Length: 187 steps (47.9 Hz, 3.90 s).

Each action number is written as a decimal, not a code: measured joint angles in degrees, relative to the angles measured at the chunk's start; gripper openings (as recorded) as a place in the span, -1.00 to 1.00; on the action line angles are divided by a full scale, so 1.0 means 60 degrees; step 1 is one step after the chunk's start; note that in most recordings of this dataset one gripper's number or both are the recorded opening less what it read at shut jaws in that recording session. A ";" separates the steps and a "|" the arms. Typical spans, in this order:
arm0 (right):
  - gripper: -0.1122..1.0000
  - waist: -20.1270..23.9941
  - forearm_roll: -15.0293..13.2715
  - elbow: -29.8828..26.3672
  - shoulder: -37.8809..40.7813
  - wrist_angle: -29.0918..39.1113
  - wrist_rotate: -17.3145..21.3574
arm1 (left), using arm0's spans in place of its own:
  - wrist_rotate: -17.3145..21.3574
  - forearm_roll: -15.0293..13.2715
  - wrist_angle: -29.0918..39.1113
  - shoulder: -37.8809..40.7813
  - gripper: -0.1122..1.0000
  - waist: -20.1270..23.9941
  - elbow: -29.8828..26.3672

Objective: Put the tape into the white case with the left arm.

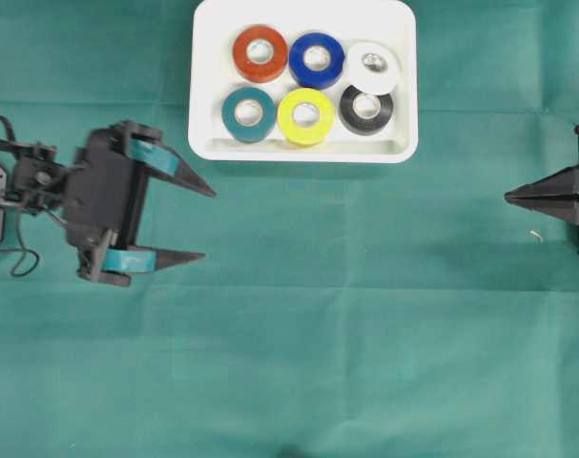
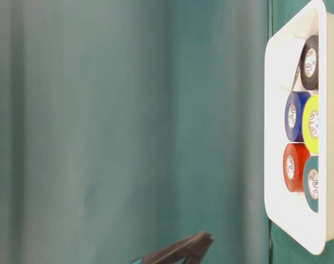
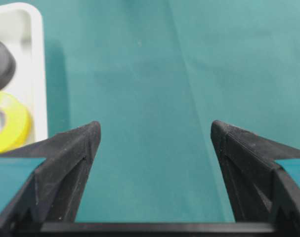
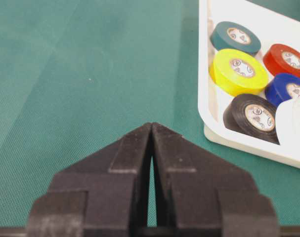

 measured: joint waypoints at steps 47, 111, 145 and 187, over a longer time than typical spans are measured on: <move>-0.97 0.0015 0.0000 0.0000 0.0000 0.0000 0.0000 | -0.0776 0.0000 -0.0630 -0.4072 0.82 0.1318 0.3281; -0.97 0.0000 0.0000 0.0000 0.0000 0.0000 0.0000 | -0.0894 0.0000 0.0659 -0.6899 0.82 0.1787 0.5054; -0.97 0.0015 0.0000 0.0000 0.0000 0.0000 0.0000 | -0.0879 0.0000 0.0659 -0.7383 0.82 0.1787 0.5229; -0.97 0.0015 0.0000 0.0000 0.0000 0.0000 0.0000 | -0.0864 0.0000 0.0571 -0.7383 0.82 0.1787 0.5288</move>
